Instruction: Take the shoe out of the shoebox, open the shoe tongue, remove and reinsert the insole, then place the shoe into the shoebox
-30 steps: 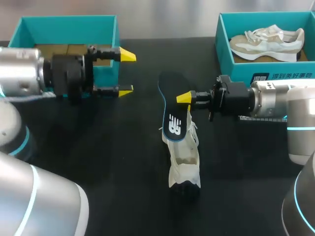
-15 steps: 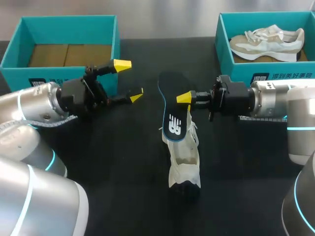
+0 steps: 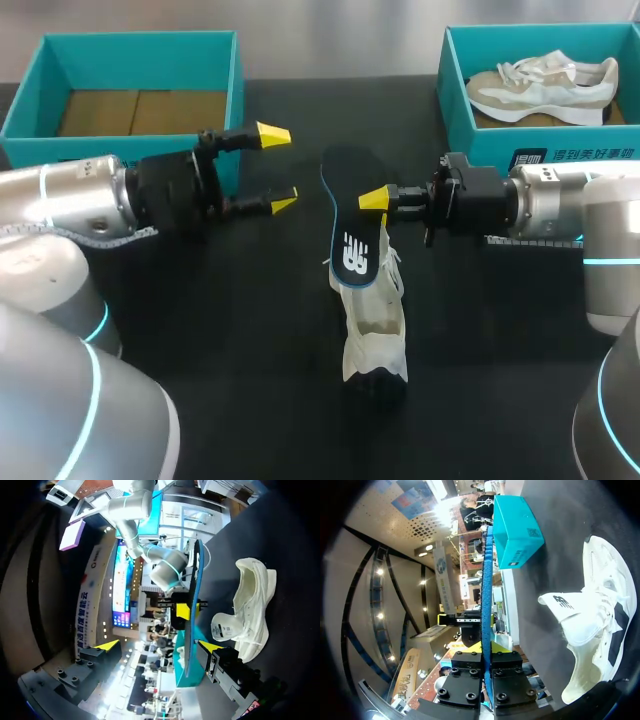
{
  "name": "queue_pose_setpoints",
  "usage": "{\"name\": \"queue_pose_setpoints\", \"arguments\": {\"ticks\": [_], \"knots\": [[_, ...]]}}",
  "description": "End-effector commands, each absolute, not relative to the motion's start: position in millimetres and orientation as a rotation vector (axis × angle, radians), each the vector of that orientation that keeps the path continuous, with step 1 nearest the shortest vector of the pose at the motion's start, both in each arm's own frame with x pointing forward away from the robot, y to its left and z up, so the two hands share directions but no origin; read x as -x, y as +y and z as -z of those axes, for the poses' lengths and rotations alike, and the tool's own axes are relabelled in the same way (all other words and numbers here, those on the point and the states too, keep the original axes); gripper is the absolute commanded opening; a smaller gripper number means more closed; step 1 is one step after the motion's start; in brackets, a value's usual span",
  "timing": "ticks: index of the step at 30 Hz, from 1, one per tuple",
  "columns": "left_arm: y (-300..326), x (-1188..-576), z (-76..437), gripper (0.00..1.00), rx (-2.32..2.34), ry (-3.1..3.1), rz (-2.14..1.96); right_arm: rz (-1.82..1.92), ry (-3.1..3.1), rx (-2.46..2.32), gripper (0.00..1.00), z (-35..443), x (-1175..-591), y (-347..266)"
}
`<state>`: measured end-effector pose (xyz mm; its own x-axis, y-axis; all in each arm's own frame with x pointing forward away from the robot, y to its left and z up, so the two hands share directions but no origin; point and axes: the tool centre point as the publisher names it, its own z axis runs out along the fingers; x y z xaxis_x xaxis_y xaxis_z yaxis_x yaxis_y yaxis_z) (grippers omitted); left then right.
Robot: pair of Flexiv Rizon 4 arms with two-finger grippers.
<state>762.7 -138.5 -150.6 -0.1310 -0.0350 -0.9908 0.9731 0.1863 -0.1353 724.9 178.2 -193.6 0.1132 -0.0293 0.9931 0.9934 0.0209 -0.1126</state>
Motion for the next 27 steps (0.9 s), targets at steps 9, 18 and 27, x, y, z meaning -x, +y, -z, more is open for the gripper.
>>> {"name": "queue_pose_setpoints", "arguments": {"ticks": [9, 18, 27], "knots": [[-165.7, -763.4, 177.1, 1.00, -1.107, 1.519, 1.178, 1.124, -1.114, 1.227, 0.00, 193.6, -724.5, 178.8], [-181.7, -773.1, 195.9, 0.77, -1.110, 1.499, 1.126, 1.124, -1.114, 1.227, 0.00, 193.6, -724.5, 178.8], [-207.0, -782.8, 198.1, 0.46, -1.115, 1.473, 1.137, 1.124, -1.114, 1.227, 0.00, 193.6, -724.5, 178.8]]}}
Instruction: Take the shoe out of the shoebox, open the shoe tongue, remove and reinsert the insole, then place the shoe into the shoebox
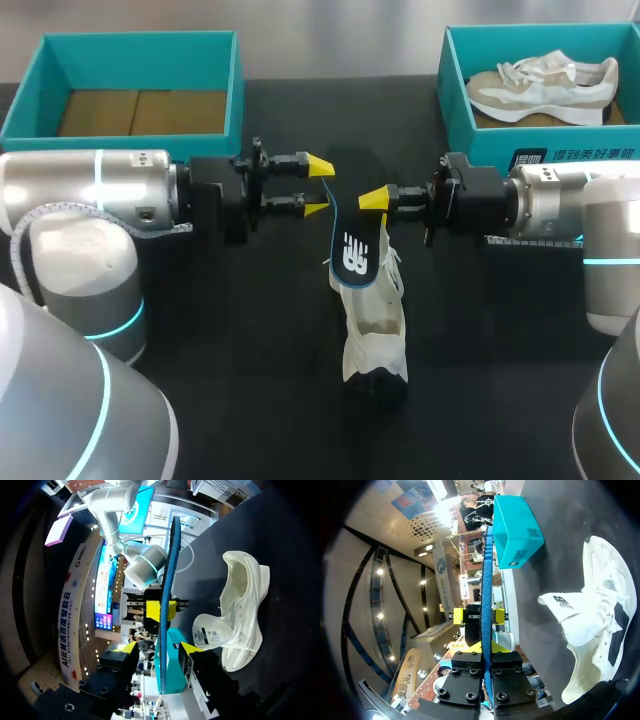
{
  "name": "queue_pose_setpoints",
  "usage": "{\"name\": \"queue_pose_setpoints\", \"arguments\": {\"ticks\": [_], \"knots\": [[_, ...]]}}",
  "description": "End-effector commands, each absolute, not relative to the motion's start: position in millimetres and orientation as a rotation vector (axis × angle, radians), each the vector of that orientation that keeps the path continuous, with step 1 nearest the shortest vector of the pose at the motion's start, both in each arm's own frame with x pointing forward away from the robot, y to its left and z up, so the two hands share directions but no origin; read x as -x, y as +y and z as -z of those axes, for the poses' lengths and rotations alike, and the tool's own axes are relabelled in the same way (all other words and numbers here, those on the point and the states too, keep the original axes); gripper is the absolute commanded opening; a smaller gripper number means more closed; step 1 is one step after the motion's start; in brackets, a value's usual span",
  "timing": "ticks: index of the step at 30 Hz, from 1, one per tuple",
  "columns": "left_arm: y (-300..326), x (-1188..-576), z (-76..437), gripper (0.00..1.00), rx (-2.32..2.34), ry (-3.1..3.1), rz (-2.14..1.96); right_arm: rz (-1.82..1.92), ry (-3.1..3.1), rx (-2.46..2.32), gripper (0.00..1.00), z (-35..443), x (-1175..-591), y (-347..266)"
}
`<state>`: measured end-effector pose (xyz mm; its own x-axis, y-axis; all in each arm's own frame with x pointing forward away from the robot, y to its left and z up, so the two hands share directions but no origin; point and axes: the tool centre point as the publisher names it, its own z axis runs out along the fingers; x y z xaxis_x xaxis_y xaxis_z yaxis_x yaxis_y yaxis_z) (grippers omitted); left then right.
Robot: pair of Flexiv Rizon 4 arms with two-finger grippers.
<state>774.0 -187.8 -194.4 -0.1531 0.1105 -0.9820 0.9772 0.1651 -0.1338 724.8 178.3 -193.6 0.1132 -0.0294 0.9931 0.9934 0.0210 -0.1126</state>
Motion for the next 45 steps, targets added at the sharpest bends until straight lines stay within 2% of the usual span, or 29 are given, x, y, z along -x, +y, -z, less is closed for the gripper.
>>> {"name": "queue_pose_setpoints", "arguments": {"ticks": [1, 4, 14, 18, 28, 37, 40, 45], "knots": [[-208.6, -783.5, 198.3, 0.45, -1.117, 1.472, 1.138, 1.124, -1.114, 1.227, 0.00, 193.6, -724.5, 178.8], [-215.1, -787.3, 199.2, 0.45, -1.126, 1.466, 1.139, 1.124, -1.114, 1.227, 0.00, 193.6, -724.5, 178.8], [-228.1, -792.3, 205.0, 0.33, -1.153, 1.456, 1.140, 1.124, -1.114, 1.227, 0.00, 193.6, -724.5, 178.8], [-230.7, -793.6, 208.0, 0.23, -1.160, 1.455, 1.141, 1.124, -1.114, 1.227, 0.00, 193.6, -724.5, 178.8], [-235.6, -792.6, 209.4, 0.27, -1.191, 1.437, 1.158, 1.124, -1.114, 1.227, 0.00, 193.6, -724.5, 178.8], [-236.0, -791.6, 211.5, 0.15, -1.209, 1.426, 1.148, 1.124, -1.114, 1.227, 0.00, 193.6, -724.5, 178.8], [-237.1, -791.4, 212.3, 0.00, -1.210, 1.416, 1.146, 1.124, -1.114, 1.227, 0.00, 193.6, -724.5, 178.8], [-237.8, -790.8, 212.3, 0.00, -1.218, 1.393, 1.150, 1.124, -1.114, 1.227, 0.00, 193.6, -724.5, 178.8]]}}
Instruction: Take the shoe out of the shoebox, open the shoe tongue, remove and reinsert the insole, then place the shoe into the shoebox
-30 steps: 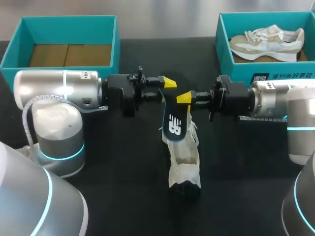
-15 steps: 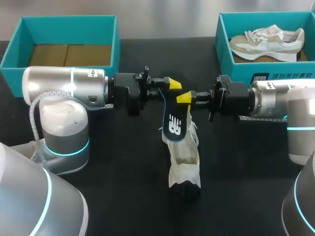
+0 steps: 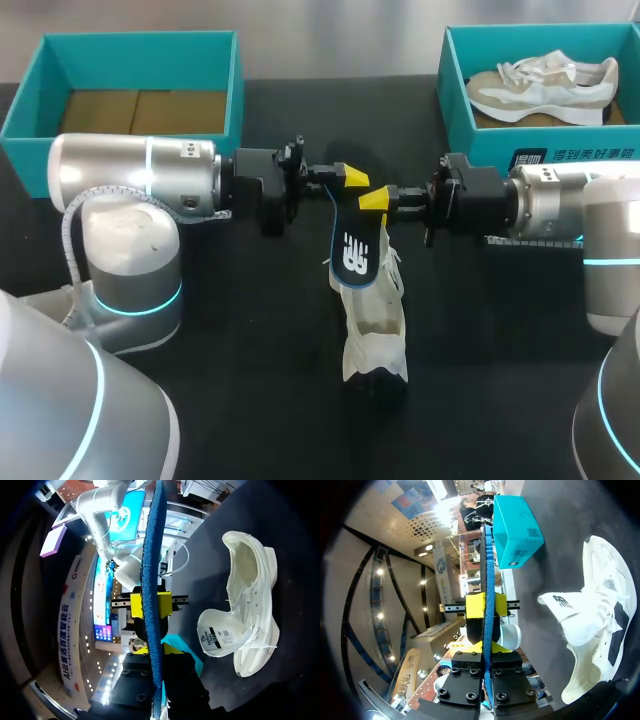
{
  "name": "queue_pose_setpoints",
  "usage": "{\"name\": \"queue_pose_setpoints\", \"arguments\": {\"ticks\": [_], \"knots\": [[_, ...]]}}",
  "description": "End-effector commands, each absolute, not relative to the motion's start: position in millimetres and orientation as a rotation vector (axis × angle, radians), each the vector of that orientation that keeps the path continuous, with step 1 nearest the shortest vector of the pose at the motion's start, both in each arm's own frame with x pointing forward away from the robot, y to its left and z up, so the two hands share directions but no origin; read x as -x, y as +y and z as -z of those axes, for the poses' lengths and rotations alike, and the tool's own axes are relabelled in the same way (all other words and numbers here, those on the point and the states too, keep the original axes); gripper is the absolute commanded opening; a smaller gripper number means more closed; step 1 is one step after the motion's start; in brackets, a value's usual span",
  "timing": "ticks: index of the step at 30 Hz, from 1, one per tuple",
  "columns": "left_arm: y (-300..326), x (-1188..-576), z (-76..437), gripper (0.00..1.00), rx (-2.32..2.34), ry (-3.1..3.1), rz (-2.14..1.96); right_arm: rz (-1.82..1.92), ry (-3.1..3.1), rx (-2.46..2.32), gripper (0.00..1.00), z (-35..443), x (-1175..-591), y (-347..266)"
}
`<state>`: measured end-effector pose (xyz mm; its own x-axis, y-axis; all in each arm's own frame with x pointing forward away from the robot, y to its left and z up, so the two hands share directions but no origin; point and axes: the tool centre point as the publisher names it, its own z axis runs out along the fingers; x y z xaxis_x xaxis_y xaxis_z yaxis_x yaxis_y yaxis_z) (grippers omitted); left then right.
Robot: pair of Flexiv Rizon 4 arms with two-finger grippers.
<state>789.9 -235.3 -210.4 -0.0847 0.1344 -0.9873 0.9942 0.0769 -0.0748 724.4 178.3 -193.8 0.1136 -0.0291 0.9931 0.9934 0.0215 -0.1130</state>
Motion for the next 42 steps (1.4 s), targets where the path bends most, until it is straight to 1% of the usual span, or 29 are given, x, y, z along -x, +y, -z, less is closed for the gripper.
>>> {"name": "queue_pose_setpoints", "arguments": {"ticks": [1, 2, 3, 4, 5, 9, 19, 20, 32, 37, 42], "knots": [[-237.8, -790.8, 212.0, 0.00, -1.216, 1.386, 1.151, 1.127, -1.111, 1.223, 0.00, 193.6, -724.8, 178.5], [-237.6, -790.8, 211.1, 0.00, -1.215, 1.383, 1.152, 1.132, -1.113, 1.220, 0.00, 193.7, -725.0, 178.3], [-237.4, -790.9, 210.6, 0.00, -1.214, 1.382, 1.152, 1.135, -1.115, 1.218, 0.25, 193.6, -725.1, 178.1], [-236.6, -790.7, 209.2, 0.00, -1.211, 1.376, 1.152, 1.140, -1.128, 1.202, 0.96, 193.5, -725.3, 177.7], [-235.6, -790.3, 207.9, 0.00, -1.208, 1.374, 1.153, 1.137, -1.154, 1.194, 1.00, 193.1, -724.9, 177.3], [-228.6, -787.0, 205.5, 0.00, -1.171, 1.412, 1.174, 1.095, -1.267, 1.176, 1.00, 193.3, -720.8, 171.4], [-209.4, -758.5, 194.3, 0.00, -1.188, 1.452, 1.197, 1.062, -1.435, 1.137, 1.00, 191.8, -719.3, 127.1], [-206.7, -755.4, 193.1, 0.00, -1.185, 1.458, 1.200, 0.986, -1.438, 1.116, 1.00, 192.5, -719.5, 123.7], [-182.9, -701.4, 188.9, 0.00, -1.190, 1.487, 1.202, 0.986, -1.438, 1.116, 1.00, 192.5, -719.5, 123.7], [-181.4, -690.2, 178.9, 0.00, -1.200, 1.497, 1.234, 1.054, -1.702, 1.047, 1.00, 195.9, -718.9, 101.9], [-181.0, -678.2, 173.8, 0.00, -1.146, 1.517, 1.376, 0.996, -1.901, 0.967, 1.00, 199.8, -712.9, 91.9]]}}
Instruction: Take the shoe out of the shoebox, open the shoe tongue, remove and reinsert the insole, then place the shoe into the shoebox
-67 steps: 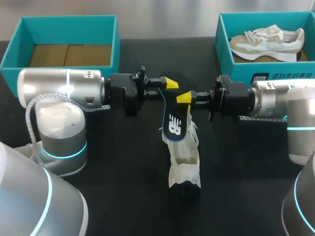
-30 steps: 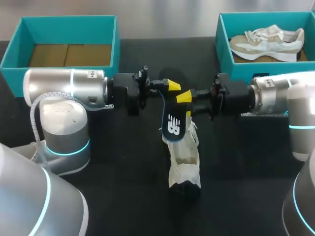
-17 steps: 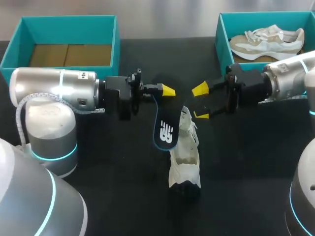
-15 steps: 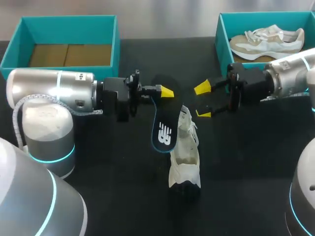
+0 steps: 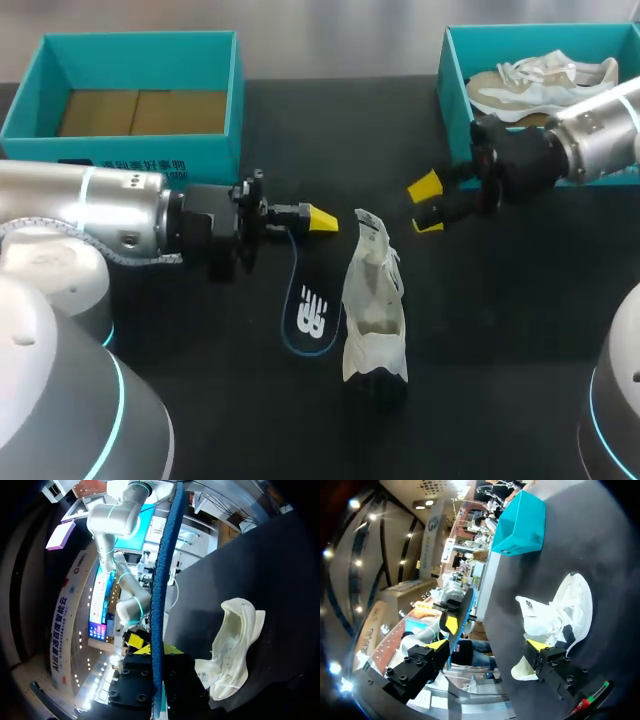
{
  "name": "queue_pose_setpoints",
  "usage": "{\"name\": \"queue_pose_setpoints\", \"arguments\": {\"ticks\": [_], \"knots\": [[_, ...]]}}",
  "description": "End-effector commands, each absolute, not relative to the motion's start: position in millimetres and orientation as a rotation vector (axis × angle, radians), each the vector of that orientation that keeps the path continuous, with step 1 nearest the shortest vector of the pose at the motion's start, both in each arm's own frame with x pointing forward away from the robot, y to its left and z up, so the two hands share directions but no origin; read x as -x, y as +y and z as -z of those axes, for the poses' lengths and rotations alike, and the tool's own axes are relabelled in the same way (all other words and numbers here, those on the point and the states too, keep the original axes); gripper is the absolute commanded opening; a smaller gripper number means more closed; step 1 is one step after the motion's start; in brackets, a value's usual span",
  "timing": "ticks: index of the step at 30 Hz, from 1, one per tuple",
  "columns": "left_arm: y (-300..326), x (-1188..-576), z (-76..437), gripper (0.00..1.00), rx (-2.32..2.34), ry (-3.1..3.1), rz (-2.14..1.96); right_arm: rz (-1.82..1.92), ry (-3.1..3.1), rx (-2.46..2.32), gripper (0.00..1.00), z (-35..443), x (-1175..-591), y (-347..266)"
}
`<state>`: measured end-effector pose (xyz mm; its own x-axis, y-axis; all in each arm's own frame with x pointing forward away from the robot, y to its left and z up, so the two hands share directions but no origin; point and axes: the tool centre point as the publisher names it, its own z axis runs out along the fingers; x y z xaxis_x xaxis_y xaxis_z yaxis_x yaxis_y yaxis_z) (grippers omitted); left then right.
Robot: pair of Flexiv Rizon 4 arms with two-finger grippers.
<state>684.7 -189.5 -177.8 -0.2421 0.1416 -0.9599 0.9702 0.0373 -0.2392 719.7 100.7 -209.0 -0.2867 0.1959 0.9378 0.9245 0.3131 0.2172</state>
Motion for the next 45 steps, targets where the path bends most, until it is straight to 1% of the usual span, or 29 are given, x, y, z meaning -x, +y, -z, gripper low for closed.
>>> {"name": "queue_pose_setpoints", "arguments": {"ticks": [1, 17, 28, 33, 35, 45], "knots": [[-180.6, -677.1, 173.7, 0.00, -1.131, 1.526, 1.408, 0.996, -1.901, 0.967, 1.00, 199.8, -712.9, 91.9], [-179.0, -677.5, 174.1, 0.00, -1.130, 1.531, 1.411, 0.996, -1.901, 0.967, 1.00, 199.8, -712.9, 91.9], [-192.6, -643.6, 176.8, 0.00, -1.063, 1.523, 1.569, 1.059, -2.297, 0.786, 1.00, 215.8, -691.9, 79.4], [-193.2, -627.8, 177.0, 0.00, -1.053, 1.527, 1.741, 1.047, -2.423, 0.741, 1.00, 230.8, -680.7, 80.2], [-192.3, -620.6, 179.5, 0.00, -1.143, 1.559, 1.714, 1.027, -2.429, 0.739, 1.00, 236.4, -679.9, 81.2], [-192.3, -620.6, 179.5, 0.00, -1.143, 1.559, 1.714, 1.027, -2.429, 0.739, 1.00, 236.4, -679.9, 81.2]]}}
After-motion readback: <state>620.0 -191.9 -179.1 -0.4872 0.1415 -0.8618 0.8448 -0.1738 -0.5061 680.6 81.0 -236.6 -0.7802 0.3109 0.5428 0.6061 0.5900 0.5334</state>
